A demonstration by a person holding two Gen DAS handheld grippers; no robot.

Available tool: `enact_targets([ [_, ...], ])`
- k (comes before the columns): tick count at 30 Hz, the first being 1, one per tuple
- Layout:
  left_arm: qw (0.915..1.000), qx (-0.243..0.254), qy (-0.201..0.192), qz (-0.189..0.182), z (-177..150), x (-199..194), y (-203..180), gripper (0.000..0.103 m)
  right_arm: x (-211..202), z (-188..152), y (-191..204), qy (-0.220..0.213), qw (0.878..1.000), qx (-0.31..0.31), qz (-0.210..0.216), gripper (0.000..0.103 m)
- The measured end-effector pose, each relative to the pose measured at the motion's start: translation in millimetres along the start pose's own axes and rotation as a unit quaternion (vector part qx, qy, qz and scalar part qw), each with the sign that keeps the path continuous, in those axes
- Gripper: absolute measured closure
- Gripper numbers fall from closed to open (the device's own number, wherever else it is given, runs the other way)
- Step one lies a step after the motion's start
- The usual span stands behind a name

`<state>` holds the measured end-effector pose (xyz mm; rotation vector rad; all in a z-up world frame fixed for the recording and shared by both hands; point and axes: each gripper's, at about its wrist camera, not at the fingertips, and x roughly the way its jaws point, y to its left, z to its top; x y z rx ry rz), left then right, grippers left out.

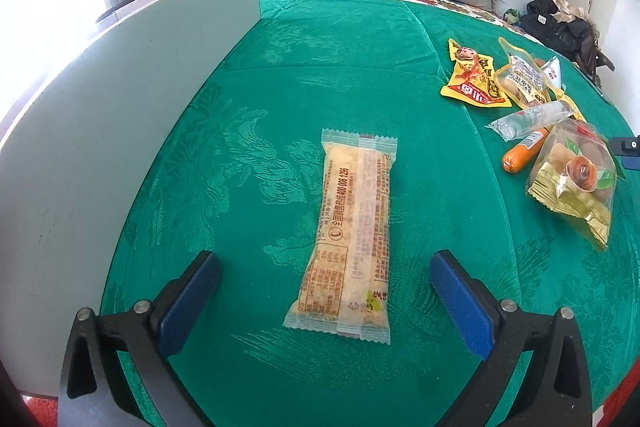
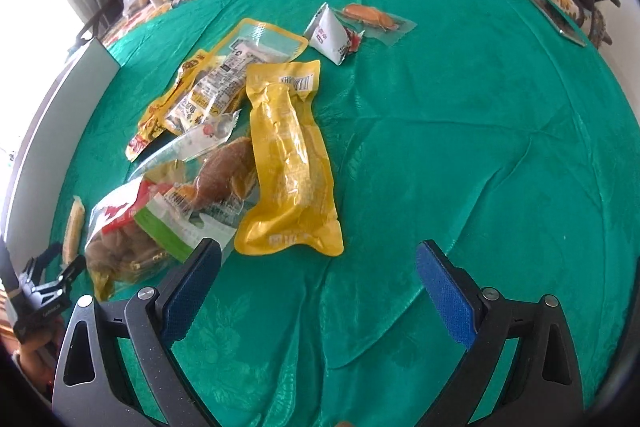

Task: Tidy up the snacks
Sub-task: 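Lower the left tool over the cream wafer bar while the right tool reaches the yellow bag, then close the left tool on the wafer bar while the right tool grips the yellow vacuum bag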

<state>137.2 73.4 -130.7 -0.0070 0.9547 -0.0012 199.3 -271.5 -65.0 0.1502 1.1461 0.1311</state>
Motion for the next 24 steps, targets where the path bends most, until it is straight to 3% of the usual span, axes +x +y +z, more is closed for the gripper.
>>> enact_targets([
  [3,1.0000,0.001,-0.002,-0.001,-0.6,0.1,0.1,0.000,21.9,11.7,7.9,0.014,1.000,0.002,-0.005,0.007],
  [4,1.0000,0.001,-0.002,-0.001,-0.9,-0.1,0.1,0.000,24.6,12.0,8.1,0.020,1.000,0.011,0.008,0.012],
  [6,1.0000,0.001,-0.002,-0.001,-0.6,0.0,0.0,0.000,19.5,9.2,12.5,0.013,1.000,0.001,-0.005,0.057],
  [10,1.0000,0.001,-0.002,-0.001,0.5,0.4,-0.5,0.000,7.9,-7.0,-0.7,0.043,0.999,0.008,0.009,0.058],
  [14,1.0000,0.001,-0.002,-0.001,0.5,0.4,-0.5,0.000,-17.9,-49.5,-21.9,0.065,0.997,0.031,0.010,0.058],
  [18,1.0000,0.000,0.000,-0.001,0.5,0.8,-0.8,0.000,-50.2,-108.9,-25.6,0.041,0.999,-0.005,-0.019,0.055],
  [20,1.0000,0.000,0.002,-0.001,0.9,0.8,-1.0,0.000,-60.4,-132.2,-28.5,0.021,0.999,-0.008,-0.028,0.047],
  [21,1.0000,0.002,0.005,-0.003,1.4,0.9,-0.7,0.000,-63.7,-140.3,-30.4,0.010,0.999,-0.004,-0.034,0.039],
  [22,0.9999,0.006,0.011,-0.007,2.1,1.0,-0.1,0.000,-65.7,-146.8,-32.7,0.001,0.999,0.003,-0.038,0.024],
  [24,0.9993,0.016,0.029,-0.018,3.1,0.3,2.3,0.000,-67.6,-153.9,-29.9,-0.022,0.998,0.002,-0.050,0.022],
])
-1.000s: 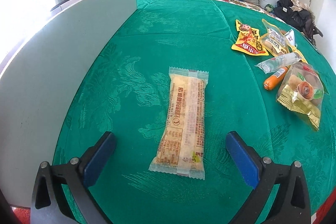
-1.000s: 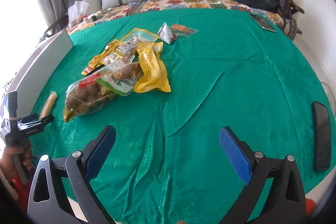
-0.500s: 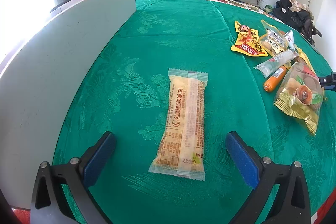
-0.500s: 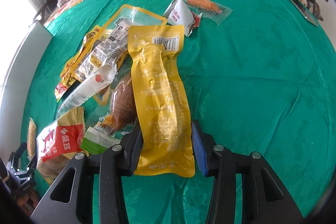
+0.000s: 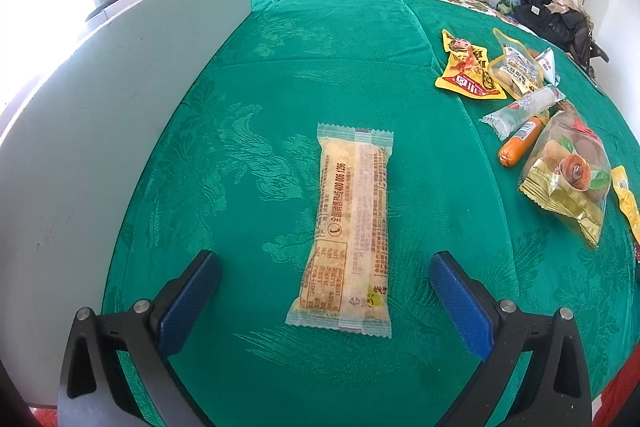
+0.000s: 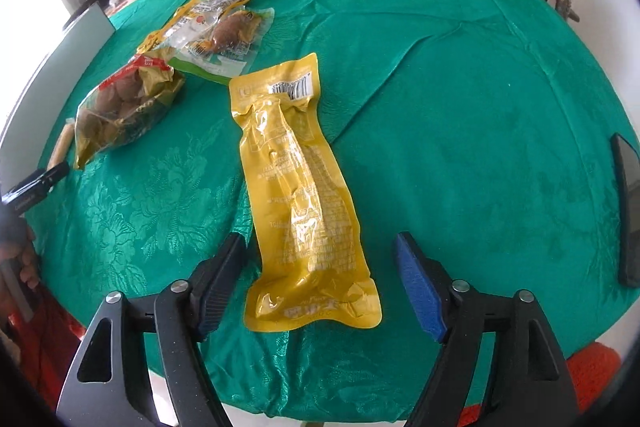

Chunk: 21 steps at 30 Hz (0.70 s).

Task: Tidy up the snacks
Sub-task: 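Close the left tool on the wafer bar while the right tool grips the yellow vacuum bag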

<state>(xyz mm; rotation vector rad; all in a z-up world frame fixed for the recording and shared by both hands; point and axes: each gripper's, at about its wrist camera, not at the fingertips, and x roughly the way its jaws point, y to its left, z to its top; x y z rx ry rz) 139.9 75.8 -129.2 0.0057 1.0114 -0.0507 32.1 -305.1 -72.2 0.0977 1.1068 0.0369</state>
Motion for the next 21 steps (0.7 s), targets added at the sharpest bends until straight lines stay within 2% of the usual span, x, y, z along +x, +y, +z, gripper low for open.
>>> enact_targets([
  [4,0.9995,-0.001,0.014,-0.027,-4.0,-6.5,11.8,0.001,3.6,-2.8,14.2,-0.003,0.999,-0.038,-0.034,0.015],
  [5,0.9993,-0.002,0.016,-0.033,-4.4,-7.9,13.8,0.001,3.5,-3.7,12.7,-0.005,0.999,-0.036,-0.029,0.012],
  [8,0.9990,0.000,0.020,-0.040,-3.5,-9.1,12.8,0.004,5.8,-4.1,17.1,-0.015,0.999,-0.036,-0.026,0.011],
  [10,0.9989,0.023,0.023,-0.035,1.1,-6.3,3.4,0.009,8.0,-4.3,20.4,-0.018,0.999,-0.040,-0.026,0.010],
  [12,0.9977,0.055,0.031,-0.024,8.9,-2.6,-9.7,0.017,9.1,-0.5,20.3,0.002,0.999,-0.044,-0.019,0.009],
  [13,0.9970,0.061,0.036,-0.031,13.6,-1.3,-14.0,0.025,6.7,5.7,17.4,0.015,0.999,-0.040,-0.011,0.011],
  [15,0.9964,0.064,0.044,-0.034,21.0,0.5,-20.7,0.033,-8.3,17.2,8.3,0.003,1.000,-0.015,0.022,0.012],
  [16,0.9963,0.066,0.043,-0.036,23.4,0.2,-23.2,0.046,-17.0,24.7,4.8,-0.009,0.999,-0.011,0.028,0.012],
  [17,0.9964,0.067,0.040,-0.035,25.0,-0.6,-24.8,0.066,-23.1,33.0,4.0,-0.014,0.999,-0.016,0.027,0.011],
  [18,0.9965,0.064,0.038,-0.039,25.9,-1.5,-25.0,0.075,-25.7,41.9,5.1,-0.011,0.999,-0.029,0.023,0.011],
  [21,0.9969,0.038,0.032,-0.061,21.3,-5.5,-17.3,0.075,-14.6,66.2,15.5,0.034,0.996,-0.076,0.023,0.011],
])
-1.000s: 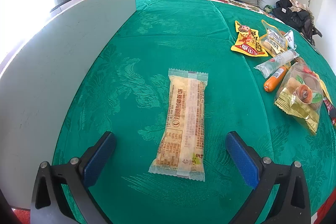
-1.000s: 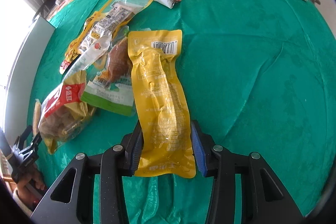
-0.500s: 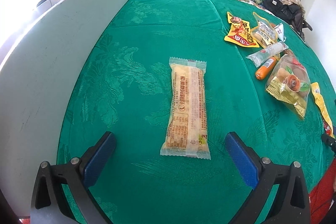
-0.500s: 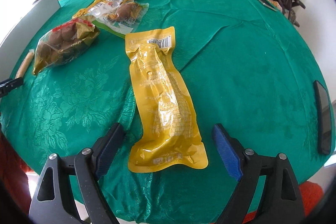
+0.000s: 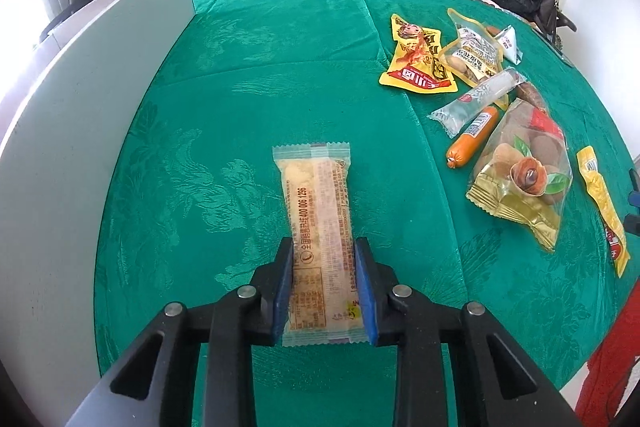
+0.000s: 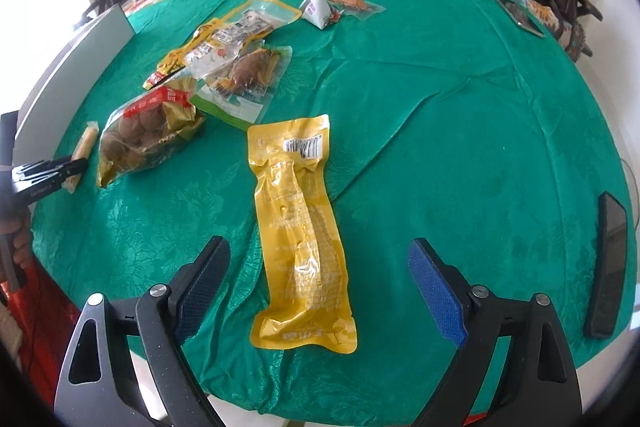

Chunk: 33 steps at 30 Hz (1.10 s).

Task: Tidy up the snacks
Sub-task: 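Close the left tool on the wafer bar while the right tool grips the yellow vacuum bag, then carry both snacks into the cardboard box and open both tools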

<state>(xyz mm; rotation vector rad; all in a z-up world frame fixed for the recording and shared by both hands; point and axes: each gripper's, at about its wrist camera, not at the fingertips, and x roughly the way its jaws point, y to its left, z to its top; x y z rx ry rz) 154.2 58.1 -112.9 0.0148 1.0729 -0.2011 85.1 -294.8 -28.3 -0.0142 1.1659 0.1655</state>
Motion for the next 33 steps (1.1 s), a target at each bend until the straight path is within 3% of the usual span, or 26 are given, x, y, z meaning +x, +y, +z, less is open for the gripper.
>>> enact_targets([
  [4,0.9984,-0.029,-0.017,-0.046,-19.6,-11.8,13.0,0.075,33.9,11.9,15.7,0.049,0.997,-0.054,-0.009,0.011],
  [6,0.9980,-0.035,-0.015,-0.050,-25.0,-16.7,18.1,0.075,47.8,9.1,20.6,0.072,0.995,-0.069,-0.005,0.013],
  [7,0.9978,-0.038,-0.016,-0.053,-26.7,-19.7,19.9,0.075,45.9,7.8,22.3,0.061,0.995,-0.075,-0.010,0.019],
  [8,0.9973,-0.042,-0.017,-0.059,-27.9,-22.3,21.9,0.075,40.8,7.8,21.4,0.049,0.996,-0.070,-0.003,0.048],
  [9,0.9965,-0.047,-0.019,-0.066,-28.6,-24.1,23.5,0.075,36.6,9.3,17.6,0.049,0.997,-0.056,-0.005,0.052],
  [12,0.9947,-0.059,-0.025,-0.081,-27.7,-27.9,24.0,0.075,30.2,5.9,4.8,0.063,0.998,-0.012,0.012,0.054],
  [14,0.9938,-0.060,-0.032,-0.088,-26.8,-32.2,21.5,0.075,18.9,2.8,-1.8,0.048,0.999,0.009,0.016,0.056],
  [17,0.9926,-0.057,-0.041,-0.099,-25.1,-40.1,17.0,0.075,-1.0,-3.6,-17.9,0.014,0.995,0.079,0.062,0.056],
  [22,0.9891,-0.073,-0.048,-0.119,-25.0,-57.2,15.0,0.075,-6.1,-8.7,-12.8,0.015,0.995,0.084,0.051,0.056],
  [25,0.9850,-0.087,-0.065,-0.135,-22.8,-80.8,18.9,0.075,-17.7,1.1,8.0,0.006,0.996,0.062,0.063,0.056],
  [29,0.9766,-0.114,-0.102,-0.151,-13.3,-129.0,47.4,0.075,-37.5,41.5,69.5,-0.020,0.993,0.016,0.113,0.056],
  [33,0.9763,-0.139,-0.129,-0.103,1.6,-173.6,104.8,0.075,-65.6,95.4,171.0,-0.052,0.979,-0.046,0.190,0.056],
])
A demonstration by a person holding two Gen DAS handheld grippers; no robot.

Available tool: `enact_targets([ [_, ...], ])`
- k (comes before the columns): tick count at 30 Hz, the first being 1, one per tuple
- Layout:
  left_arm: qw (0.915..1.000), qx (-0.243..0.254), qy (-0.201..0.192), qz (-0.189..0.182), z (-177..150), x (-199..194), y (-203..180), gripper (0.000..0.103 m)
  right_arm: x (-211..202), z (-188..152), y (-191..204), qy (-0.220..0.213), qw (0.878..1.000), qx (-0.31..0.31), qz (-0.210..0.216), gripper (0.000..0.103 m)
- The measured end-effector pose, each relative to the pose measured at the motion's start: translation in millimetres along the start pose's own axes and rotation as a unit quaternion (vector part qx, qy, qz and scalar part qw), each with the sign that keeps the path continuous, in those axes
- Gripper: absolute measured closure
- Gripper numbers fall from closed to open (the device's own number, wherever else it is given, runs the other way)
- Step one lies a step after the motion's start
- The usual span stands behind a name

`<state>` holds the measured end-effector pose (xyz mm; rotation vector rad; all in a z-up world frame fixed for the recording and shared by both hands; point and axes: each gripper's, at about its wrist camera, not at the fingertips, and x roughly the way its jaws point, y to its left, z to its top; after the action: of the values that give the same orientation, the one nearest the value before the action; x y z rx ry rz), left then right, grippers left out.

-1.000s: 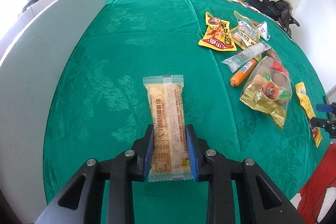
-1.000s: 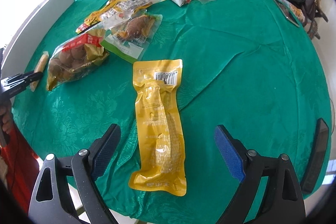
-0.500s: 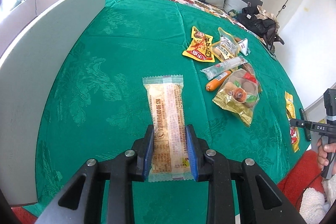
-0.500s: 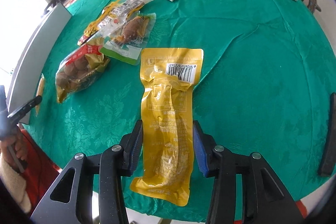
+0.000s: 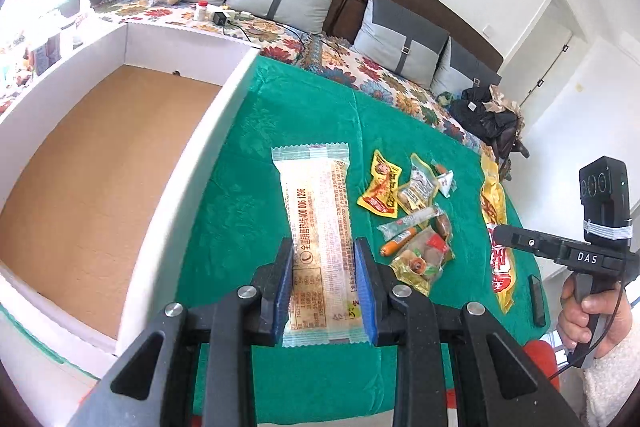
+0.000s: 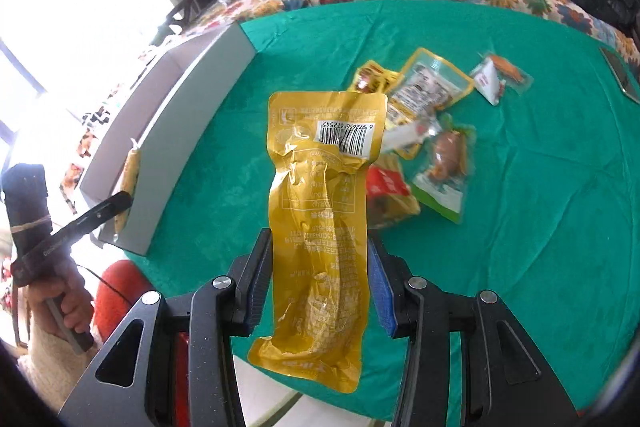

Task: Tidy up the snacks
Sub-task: 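Carry both snacks into the cardboard box and open both tools, then move both open tools back over the remaining snacks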

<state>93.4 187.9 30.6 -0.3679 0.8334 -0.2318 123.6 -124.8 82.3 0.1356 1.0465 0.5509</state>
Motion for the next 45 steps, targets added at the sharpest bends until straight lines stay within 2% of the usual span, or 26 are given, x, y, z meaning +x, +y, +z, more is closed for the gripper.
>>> enact_targets([
  [4,0.9956,-0.024,-0.024,0.088,36.0,-33.7,60.4,0.075,33.6,61.8,110.5,-0.007,0.994,-0.039,0.098,0.056],
  [6,0.9900,-0.033,-0.029,0.134,46.4,-40.5,91.7,0.075,57.0,87.3,156.1,-0.006,0.989,-0.042,0.140,0.055],
  [7,0.9858,-0.036,-0.030,0.161,50.0,-43.3,104.8,0.074,68.0,98.5,175.3,-0.008,0.987,-0.041,0.153,0.050],
  [9,0.9742,-0.045,-0.027,0.220,50.1,-48.9,130.5,0.051,83.6,115.3,204.8,-0.013,0.988,-0.036,0.152,0.037],
  [10,0.9685,-0.049,-0.028,0.242,44.3,-51.5,141.4,0.032,84.6,120.0,212.9,-0.021,0.988,-0.035,0.148,0.032],
  [11,0.9647,-0.052,-0.035,0.256,40.4,-55.9,148.1,0.026,82.0,121.6,215.9,-0.032,0.988,-0.035,0.148,0.032],
  [13,0.9627,-0.055,-0.047,0.261,27.8,-62.0,158.7,0.026,70.7,115.0,210.5,-0.049,0.987,-0.038,0.151,0.032],
  [14,0.9629,-0.057,-0.050,0.259,22.2,-62.1,160.8,0.026,62.8,110.7,199.9,-0.058,0.987,-0.041,0.143,0.032],
  [16,0.9633,-0.054,-0.057,0.257,15.1,-56.8,157.3,0.026,51.7,94.9,172.7,-0.078,0.991,-0.055,0.098,0.031],
  [18,0.9647,-0.032,-0.070,0.252,10.8,-52.6,136.6,0.026,46.4,72.3,133.6,-0.090,0.993,-0.066,0.041,0.030],
  [21,0.9678,0.014,-0.086,0.236,17.2,-38.9,100.6,0.026,42.8,30.6,52.3,-0.094,0.992,-0.057,-0.059,0.030],
  [24,0.9700,0.052,-0.075,0.226,24.8,-12.8,74.1,0.023,29.2,-20.4,-40.6,-0.089,0.984,-0.011,-0.155,0.030],
  [26,0.9656,0.071,-0.061,0.243,28.6,11.0,66.3,0.023,14.6,-56.3,-101.9,-0.080,0.974,0.035,-0.208,0.030],
  [29,0.9590,0.078,-0.014,0.272,27.7,48.7,65.7,0.023,-6.7,-106.3,-175.1,-0.065,0.956,0.094,-0.270,0.030],
  [30,0.9581,0.075,0.000,0.276,25.3,56.0,66.1,0.023,-13.9,-119.7,-192.1,-0.061,0.950,0.112,-0.284,0.030],
  [32,0.9571,0.073,-0.022,0.279,22.6,52.4,60.1,0.024,-25.1,-142.1,-218.1,-0.058,0.943,0.143,-0.295,0.030],
  [35,0.9592,0.066,-0.007,0.275,19.1,54.1,58.3,0.024,-31.2,-156.4,-233.5,-0.061,0.937,0.163,-0.303,0.030],
  [40,0.9632,0.070,0.013,0.259,13.1,58.8,48.9,0.024,-12.4,-147.6,-234.4,-0.066,0.938,0.154,-0.305,0.030],
  [42,0.9622,0.083,0.023,0.258,10.6,61.0,41.6,0.024,-4.3,-141.2,-230.9,-0.070,0.937,0.151,-0.307,0.029],
  [45,0.9554,0.091,-0.008,0.281,10.6,49.4,25.8,0.024,3.7,-138.1,-228.3,-0.078,0.937,0.145,-0.308,0.026],
])
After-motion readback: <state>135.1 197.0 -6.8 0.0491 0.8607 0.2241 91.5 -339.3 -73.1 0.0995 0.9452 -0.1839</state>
